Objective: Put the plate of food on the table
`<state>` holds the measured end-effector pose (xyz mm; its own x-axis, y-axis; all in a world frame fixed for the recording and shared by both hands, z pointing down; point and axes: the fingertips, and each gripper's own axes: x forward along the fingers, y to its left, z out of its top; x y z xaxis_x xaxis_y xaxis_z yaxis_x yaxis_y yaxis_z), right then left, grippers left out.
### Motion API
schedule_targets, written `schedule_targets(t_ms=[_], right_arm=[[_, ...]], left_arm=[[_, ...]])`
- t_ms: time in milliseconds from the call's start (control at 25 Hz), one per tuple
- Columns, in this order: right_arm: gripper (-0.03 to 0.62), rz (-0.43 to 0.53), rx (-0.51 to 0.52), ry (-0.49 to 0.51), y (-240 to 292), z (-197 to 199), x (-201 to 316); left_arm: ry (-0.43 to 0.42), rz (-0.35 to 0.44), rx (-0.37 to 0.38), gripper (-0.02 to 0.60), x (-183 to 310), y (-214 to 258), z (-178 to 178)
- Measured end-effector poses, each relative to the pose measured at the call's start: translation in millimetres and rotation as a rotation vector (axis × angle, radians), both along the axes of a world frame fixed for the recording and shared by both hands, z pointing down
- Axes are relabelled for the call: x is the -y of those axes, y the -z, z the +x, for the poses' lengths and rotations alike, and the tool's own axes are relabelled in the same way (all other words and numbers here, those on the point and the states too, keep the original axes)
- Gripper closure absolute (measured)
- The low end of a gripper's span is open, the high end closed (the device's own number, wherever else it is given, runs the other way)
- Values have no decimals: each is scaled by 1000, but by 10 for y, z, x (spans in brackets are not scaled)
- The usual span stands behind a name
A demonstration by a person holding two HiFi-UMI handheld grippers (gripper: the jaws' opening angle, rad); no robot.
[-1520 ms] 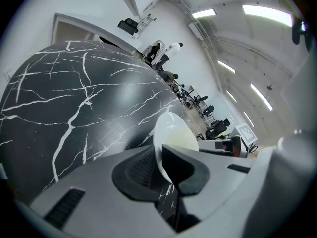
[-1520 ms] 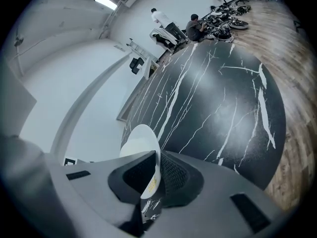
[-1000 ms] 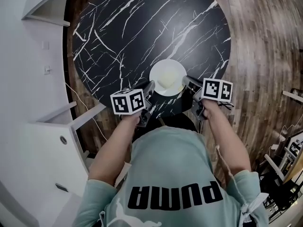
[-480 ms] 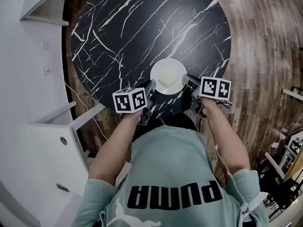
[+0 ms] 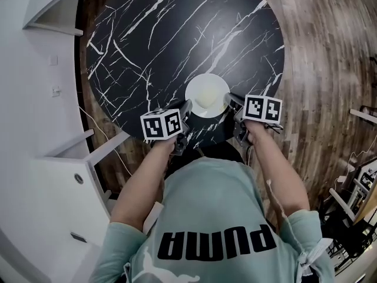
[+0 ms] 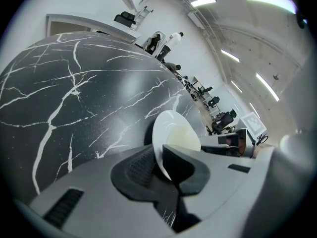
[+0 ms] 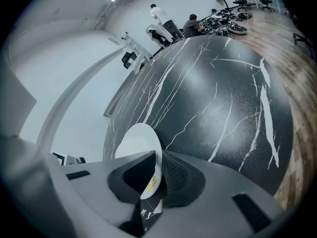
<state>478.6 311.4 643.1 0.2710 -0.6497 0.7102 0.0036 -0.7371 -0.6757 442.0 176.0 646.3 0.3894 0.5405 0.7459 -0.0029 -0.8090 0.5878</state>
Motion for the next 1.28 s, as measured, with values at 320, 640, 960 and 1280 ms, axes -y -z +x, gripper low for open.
schedule_targets(t_ms=[320,640,960,1280], right_arm=[[559,-25,-6,-6,-42,36,6],[551,-48,-32,-10,-36,27,-27],[551,-143,-135,-51,133,-64,-198],[582,-184,-385,18,777,-328,92]], left_arm=[[-2,14,-12,522,-6,-57,45],[-22,29,-37,514,-1,-44,23],[-34,65,-112,512,178,146,-95],[-71,126,-348,575,373,720,-364]])
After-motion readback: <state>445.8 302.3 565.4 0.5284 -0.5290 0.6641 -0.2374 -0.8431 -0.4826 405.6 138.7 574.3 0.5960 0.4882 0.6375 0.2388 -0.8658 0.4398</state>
